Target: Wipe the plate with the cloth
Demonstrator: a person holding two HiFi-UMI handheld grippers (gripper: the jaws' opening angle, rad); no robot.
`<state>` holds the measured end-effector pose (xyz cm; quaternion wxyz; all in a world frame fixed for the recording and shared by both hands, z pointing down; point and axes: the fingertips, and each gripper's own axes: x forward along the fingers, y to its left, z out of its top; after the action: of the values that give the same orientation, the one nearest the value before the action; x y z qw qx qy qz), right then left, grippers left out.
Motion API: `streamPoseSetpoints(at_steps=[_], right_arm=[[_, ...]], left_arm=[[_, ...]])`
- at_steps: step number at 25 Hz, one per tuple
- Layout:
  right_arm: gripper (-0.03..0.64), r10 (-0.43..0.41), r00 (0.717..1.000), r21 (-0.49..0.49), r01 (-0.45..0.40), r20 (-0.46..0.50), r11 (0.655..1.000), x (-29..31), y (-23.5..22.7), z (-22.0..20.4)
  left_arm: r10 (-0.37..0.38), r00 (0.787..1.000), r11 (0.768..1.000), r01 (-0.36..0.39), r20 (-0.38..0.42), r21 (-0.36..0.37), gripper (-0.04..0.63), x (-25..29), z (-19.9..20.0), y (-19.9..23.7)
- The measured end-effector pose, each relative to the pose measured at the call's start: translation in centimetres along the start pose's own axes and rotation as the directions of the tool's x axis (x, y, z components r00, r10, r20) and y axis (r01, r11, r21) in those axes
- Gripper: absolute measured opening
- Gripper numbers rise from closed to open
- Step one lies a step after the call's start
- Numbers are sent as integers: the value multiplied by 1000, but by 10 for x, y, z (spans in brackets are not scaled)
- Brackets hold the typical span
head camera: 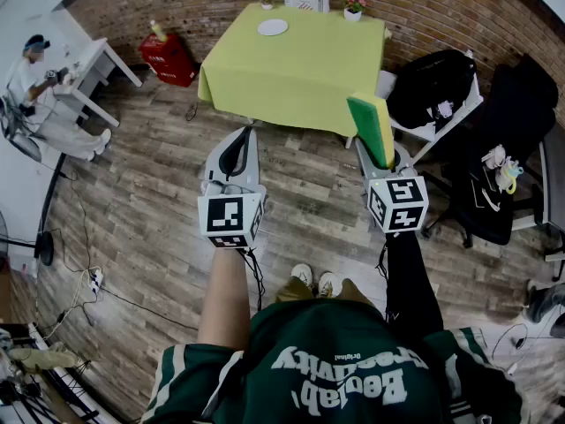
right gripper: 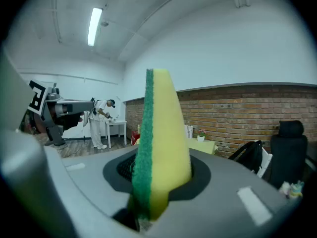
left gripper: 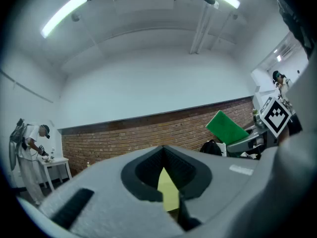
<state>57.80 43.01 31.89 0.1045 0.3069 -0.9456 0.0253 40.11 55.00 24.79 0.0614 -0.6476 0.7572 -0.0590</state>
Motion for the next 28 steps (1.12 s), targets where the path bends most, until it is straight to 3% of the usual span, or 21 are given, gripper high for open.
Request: streamPoseSetpoints(at_steps=[12, 21, 28], right_arm=[[130, -20, 1000, 8, 19, 3, 1000, 19, 32, 11], [127, -15, 999, 39, 13, 38, 999, 29, 43, 19], [127, -19, 1000, 22, 19, 11, 1000, 36, 47, 11]], left_arm=[[-52, 998, 999, 52, 18, -9, 6, 7, 0, 33], [-56, 998, 998, 56, 36, -8, 6, 5, 3, 51], [-50, 998, 998, 51, 37, -27, 6, 1, -4, 61]])
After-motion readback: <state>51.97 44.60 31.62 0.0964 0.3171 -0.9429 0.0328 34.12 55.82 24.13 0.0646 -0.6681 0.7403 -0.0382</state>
